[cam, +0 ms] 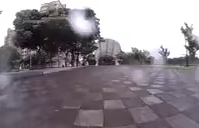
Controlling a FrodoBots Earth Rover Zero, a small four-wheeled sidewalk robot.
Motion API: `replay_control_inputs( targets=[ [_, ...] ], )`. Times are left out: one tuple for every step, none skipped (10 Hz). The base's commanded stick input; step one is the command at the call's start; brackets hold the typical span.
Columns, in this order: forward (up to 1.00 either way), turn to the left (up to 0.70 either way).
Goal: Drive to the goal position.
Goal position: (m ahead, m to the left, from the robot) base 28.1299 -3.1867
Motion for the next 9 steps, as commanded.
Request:
replay_control_inputs(
  targets=[
    [0.81,0.00],
    [0.81,0.00],
    [0.81,0.00],
    [0.81,0.00],
    [0.81,0.00],
    [0.81,0.00],
    [0.81,0.00],
    [0.81,0.00],
    [0.81,0.00]
  ],
)
